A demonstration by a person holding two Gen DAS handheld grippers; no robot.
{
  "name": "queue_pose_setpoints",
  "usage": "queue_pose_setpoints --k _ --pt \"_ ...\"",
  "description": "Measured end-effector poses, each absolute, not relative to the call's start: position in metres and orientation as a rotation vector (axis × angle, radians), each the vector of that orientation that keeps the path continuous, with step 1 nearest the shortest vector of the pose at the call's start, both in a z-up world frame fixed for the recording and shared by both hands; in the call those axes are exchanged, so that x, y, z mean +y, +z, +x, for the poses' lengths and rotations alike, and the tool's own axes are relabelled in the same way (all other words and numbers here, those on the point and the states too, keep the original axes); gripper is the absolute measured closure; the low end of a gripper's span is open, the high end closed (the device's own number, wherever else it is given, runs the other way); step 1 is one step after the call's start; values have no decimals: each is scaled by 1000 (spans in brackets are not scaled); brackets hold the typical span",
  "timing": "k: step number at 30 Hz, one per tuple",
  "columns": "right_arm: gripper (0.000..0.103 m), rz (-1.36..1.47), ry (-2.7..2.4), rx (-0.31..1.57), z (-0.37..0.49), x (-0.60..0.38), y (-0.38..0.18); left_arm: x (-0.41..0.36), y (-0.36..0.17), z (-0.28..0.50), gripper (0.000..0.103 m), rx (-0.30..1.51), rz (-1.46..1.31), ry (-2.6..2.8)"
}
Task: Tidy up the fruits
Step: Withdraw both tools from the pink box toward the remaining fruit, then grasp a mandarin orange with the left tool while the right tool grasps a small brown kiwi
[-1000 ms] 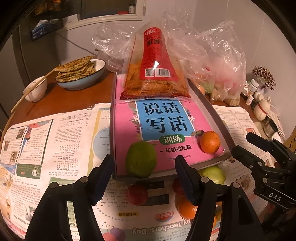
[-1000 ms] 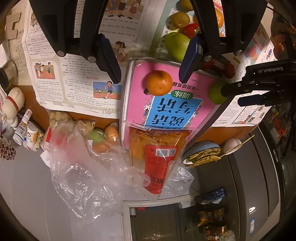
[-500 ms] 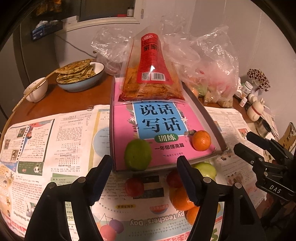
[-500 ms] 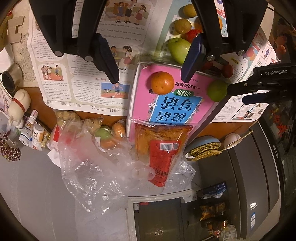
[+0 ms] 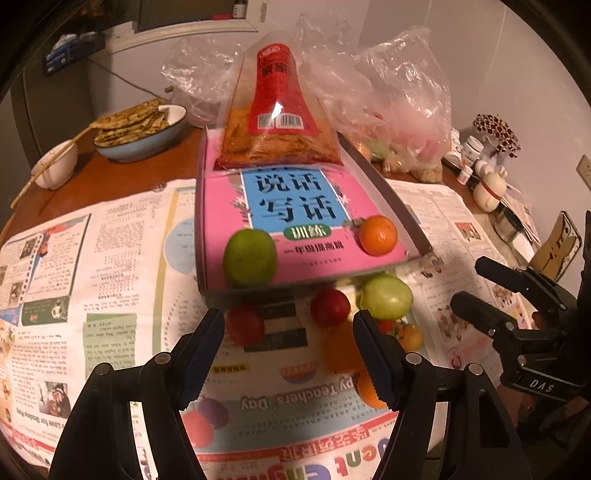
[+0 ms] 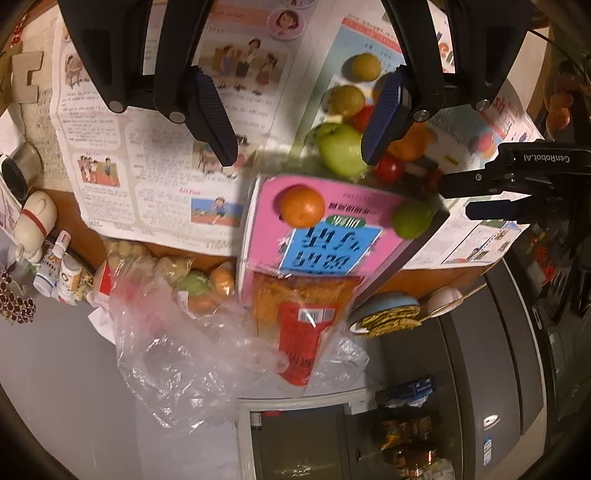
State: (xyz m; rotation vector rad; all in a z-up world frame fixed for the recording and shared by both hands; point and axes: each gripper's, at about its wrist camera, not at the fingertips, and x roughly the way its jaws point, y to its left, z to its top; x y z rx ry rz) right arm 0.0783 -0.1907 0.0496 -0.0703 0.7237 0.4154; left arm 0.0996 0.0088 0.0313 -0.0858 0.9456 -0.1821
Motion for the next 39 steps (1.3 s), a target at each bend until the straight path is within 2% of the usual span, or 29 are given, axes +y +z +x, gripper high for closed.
queue_pose_setpoints --k 23,26,30,34,37,39 --pt "35 -103 483 818 46 -181 4 -19 12 90 29 1006 -77 -280" --pt "45 -118 501 831 45 -175 -1 -20 8 92 29 1015 -79 -282" --pt "57 -118 532 845 44 -169 -8 -21 6 94 36 1022 -81 -290" --pt "73 -141 550 848 43 -162 -11 -25 3 97 43 1036 -81 -306" --pt "79 -142 558 843 43 -160 -11 -27 0 99 47 1046 -82 -313" --pt "79 -136 558 840 44 -162 -12 -28 -2 100 47 1048 -87 -320"
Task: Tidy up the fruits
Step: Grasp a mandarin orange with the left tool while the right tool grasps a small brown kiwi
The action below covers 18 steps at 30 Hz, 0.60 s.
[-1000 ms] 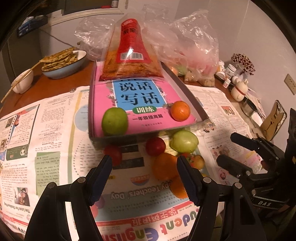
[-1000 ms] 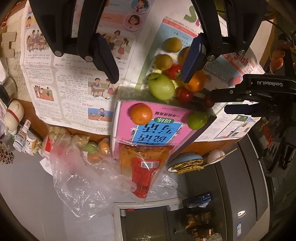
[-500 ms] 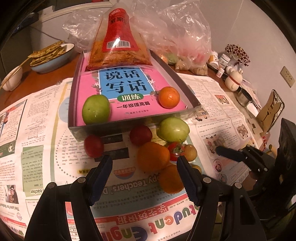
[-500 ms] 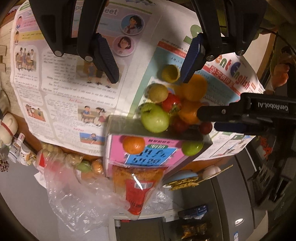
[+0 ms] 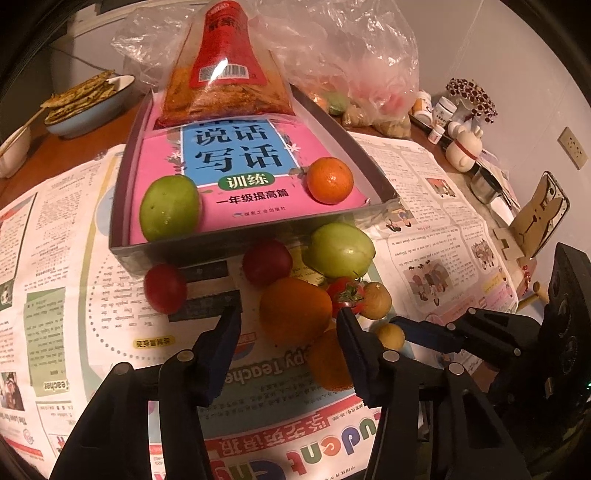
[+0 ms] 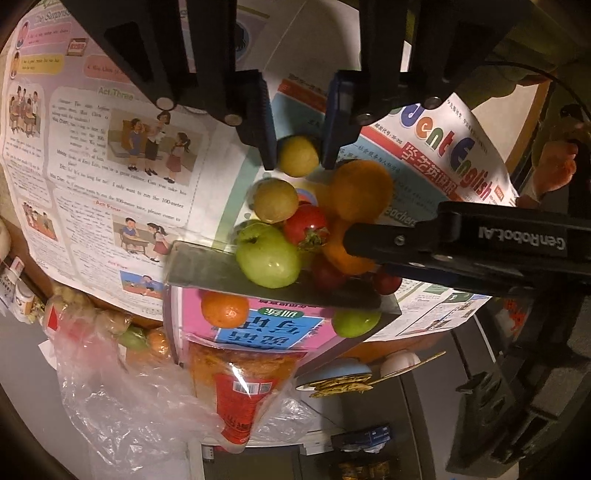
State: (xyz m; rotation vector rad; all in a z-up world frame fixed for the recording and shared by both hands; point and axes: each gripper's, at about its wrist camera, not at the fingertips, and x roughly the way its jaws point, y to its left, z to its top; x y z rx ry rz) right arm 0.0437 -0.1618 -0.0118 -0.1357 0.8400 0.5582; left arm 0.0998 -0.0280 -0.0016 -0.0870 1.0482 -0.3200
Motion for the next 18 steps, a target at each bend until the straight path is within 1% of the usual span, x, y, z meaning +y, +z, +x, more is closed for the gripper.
queue_pose_setpoints --k 2,5,11,18 --pt "79 -130 554 839 45 -164 -11 -28 -2 101 48 1050 -91 -322" --pt "79 -121 549 838 47 -167 -11 -28 -5 104 53 1059 -95 -326" --pt "79 -106 537 829 49 -173 -8 -28 -11 110 58 1070 -133 -352" --pt "79 -91 524 823 52 -179 -5 -27 -10 111 59 1067 -138 -361"
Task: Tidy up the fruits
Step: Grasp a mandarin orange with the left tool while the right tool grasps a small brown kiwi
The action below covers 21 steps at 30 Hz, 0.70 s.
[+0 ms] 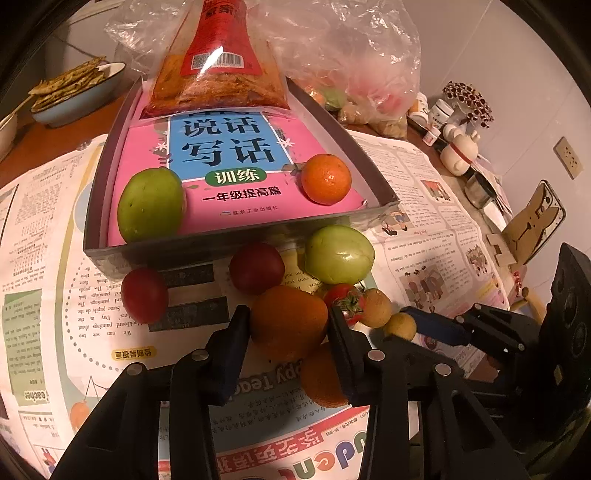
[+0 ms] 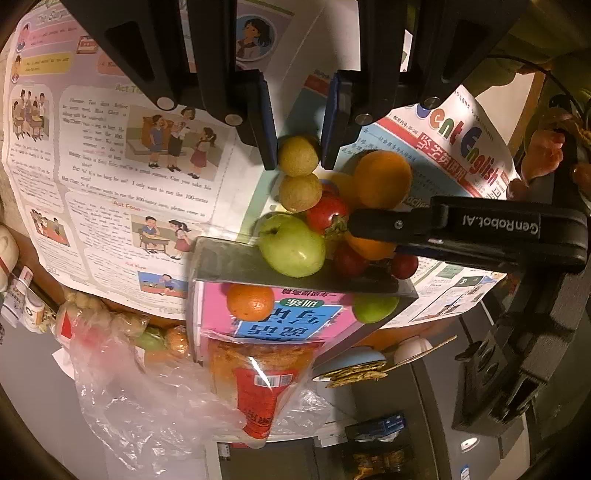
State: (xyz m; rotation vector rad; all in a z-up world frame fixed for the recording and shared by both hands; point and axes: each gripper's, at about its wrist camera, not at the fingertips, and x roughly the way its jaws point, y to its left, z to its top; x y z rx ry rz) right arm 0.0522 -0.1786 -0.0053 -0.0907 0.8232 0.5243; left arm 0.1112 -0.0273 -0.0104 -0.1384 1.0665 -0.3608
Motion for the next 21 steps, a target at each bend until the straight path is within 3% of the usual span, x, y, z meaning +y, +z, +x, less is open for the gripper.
queue_pose_setpoints --k 21 --pt "79 -36 460 776 66 -203 14 -5 19 110 60 995 -146 -310"
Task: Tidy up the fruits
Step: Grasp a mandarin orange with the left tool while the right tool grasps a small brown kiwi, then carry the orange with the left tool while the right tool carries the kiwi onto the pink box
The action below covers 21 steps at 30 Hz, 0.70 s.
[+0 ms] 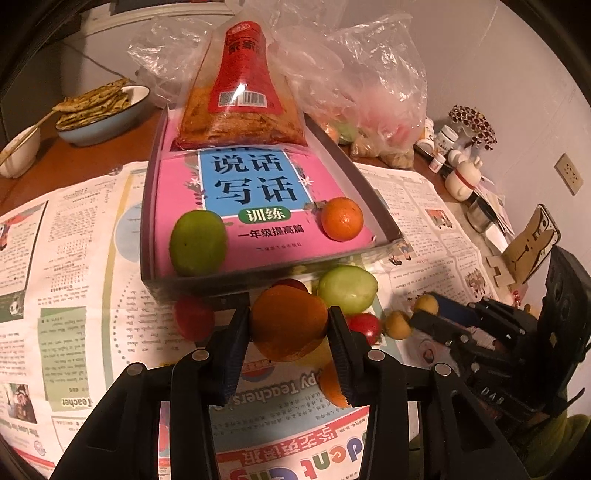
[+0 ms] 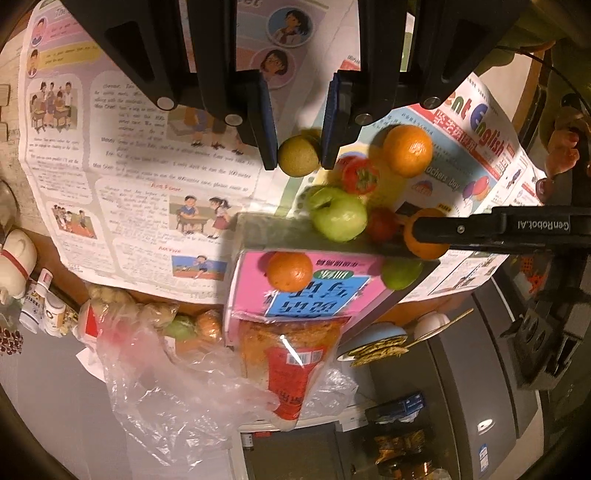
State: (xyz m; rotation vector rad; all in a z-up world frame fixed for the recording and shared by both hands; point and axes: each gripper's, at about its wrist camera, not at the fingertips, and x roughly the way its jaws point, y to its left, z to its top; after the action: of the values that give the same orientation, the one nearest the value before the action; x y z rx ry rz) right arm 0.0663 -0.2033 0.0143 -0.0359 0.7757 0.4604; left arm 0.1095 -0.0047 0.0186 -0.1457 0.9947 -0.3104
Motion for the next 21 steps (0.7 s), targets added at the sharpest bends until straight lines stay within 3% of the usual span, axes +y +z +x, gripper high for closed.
queue_pose_setpoints --k 21 --pt "79 -29 431 713 111 -209 41 -3 33 147 60 951 -150 -273"
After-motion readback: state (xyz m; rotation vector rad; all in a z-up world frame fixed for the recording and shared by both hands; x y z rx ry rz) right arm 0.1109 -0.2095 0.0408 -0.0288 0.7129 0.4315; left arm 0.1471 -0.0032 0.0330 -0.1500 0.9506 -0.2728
